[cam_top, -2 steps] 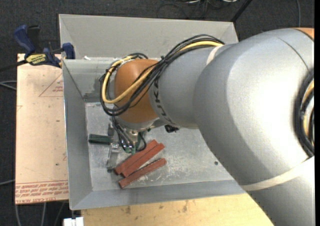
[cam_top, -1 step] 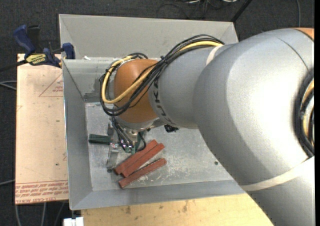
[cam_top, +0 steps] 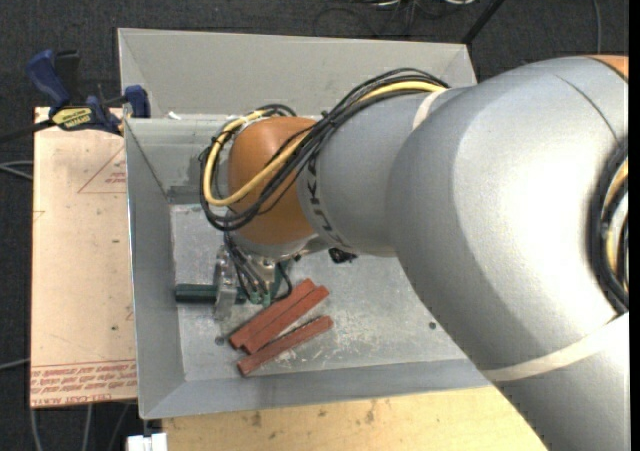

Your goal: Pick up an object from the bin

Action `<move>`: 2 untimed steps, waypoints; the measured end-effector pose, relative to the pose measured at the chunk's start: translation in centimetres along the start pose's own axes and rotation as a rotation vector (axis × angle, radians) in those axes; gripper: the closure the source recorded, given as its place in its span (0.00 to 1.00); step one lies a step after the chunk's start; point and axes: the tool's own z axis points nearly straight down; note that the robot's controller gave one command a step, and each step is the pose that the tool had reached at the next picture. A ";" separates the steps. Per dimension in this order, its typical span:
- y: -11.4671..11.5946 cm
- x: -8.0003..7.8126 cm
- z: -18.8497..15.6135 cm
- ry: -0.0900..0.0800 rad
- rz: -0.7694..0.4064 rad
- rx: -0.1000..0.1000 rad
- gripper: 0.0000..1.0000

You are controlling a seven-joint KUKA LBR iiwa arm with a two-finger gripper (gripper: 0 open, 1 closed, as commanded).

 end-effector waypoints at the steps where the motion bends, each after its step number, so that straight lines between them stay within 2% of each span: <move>1: 0.2 -0.2 -8.2 -0.007 -0.002 -0.003 1.00; 2: 0.2 -0.3 -9.1 -0.001 -0.003 0.000 1.00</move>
Offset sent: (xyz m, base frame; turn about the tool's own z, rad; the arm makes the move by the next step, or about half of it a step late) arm 0.0001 0.0001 0.0772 0.0000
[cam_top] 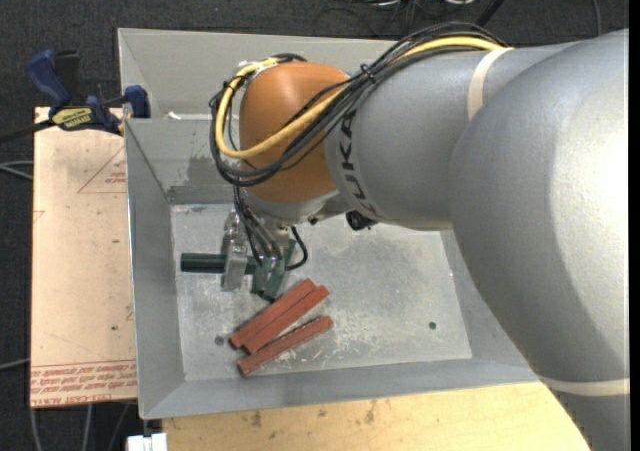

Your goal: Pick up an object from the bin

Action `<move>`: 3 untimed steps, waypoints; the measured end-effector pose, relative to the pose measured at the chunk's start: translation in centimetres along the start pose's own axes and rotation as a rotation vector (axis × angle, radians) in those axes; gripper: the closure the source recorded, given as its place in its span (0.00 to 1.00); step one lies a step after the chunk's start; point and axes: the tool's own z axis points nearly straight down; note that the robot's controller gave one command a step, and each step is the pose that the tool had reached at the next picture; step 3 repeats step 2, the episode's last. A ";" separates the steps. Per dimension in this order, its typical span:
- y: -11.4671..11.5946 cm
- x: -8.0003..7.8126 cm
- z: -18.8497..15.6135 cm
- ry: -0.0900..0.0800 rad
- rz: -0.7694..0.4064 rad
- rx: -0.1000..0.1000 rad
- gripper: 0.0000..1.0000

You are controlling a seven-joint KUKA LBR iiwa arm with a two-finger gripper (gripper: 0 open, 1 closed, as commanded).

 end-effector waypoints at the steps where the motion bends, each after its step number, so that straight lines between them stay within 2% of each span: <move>1: 0.0 0.0 0.0 0.001 -0.001 0.001 1.00; 2: 0.1 -0.2 -4.2 -0.003 -0.003 -0.001 1.00; 3: 0.1 -0.2 -4.2 -0.003 -0.003 -0.001 1.00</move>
Offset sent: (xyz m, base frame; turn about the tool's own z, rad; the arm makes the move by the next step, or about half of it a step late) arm -0.0001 0.0000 0.0002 0.0000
